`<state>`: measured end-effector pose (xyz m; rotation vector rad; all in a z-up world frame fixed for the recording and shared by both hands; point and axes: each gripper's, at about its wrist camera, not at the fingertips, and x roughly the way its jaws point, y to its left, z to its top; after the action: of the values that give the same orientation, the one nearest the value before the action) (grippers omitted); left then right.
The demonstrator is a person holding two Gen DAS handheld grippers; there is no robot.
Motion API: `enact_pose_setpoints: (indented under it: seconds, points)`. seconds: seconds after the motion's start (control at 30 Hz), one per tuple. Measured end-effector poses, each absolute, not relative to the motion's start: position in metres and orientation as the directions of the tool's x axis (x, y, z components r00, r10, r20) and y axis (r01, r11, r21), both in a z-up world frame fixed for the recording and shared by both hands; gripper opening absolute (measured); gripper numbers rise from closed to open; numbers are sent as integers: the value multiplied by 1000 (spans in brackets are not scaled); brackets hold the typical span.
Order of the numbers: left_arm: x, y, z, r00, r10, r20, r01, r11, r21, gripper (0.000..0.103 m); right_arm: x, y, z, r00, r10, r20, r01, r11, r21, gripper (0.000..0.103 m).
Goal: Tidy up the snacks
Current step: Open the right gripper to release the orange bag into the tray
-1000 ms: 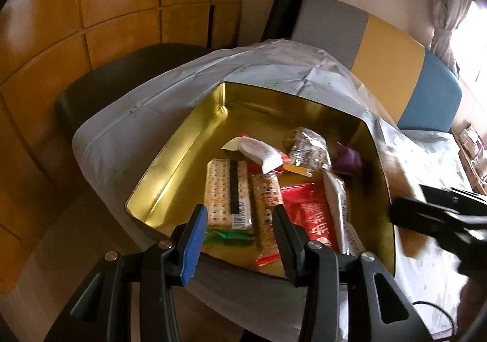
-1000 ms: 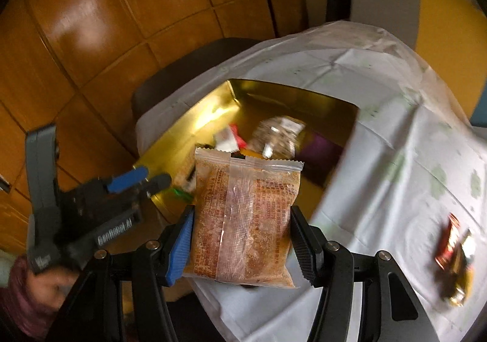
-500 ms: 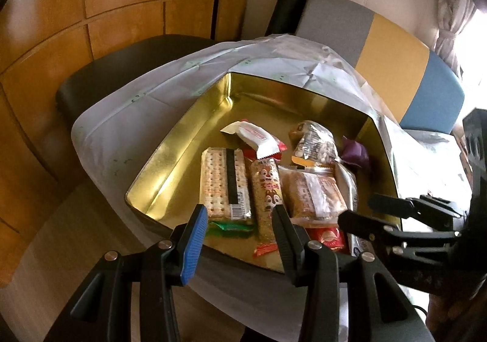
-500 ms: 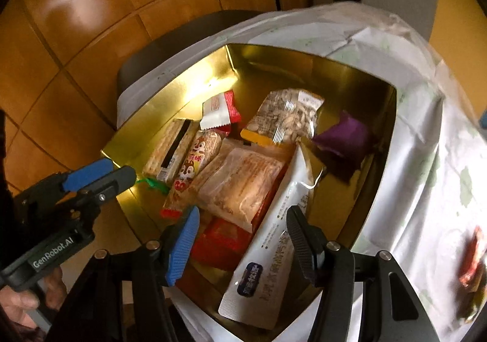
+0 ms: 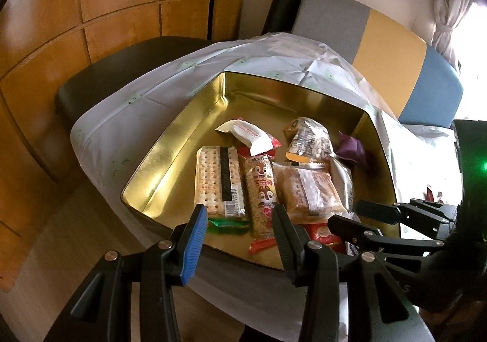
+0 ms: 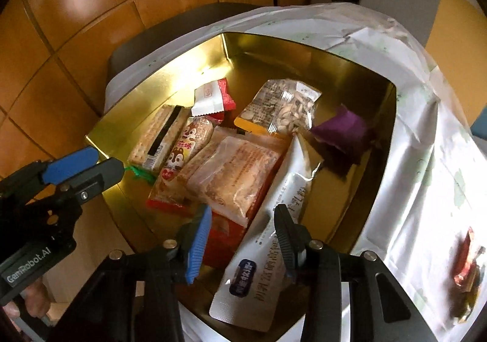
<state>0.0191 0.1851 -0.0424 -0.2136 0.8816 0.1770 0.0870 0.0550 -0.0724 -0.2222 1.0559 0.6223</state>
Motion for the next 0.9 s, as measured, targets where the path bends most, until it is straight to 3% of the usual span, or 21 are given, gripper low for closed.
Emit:
enact_pose_setpoints:
  seconds: [0.4, 0.9]
  points:
    - [15, 178, -37, 635, 64, -770, -223, 969, -103, 45, 68, 49, -51, 416, 396, -819, -564, 818, 110, 44]
    - [10, 162, -27, 654, 57, -754, -180, 980, -82, 45, 48, 25, -29, 486, 399, -778, -537, 838, 95, 56]
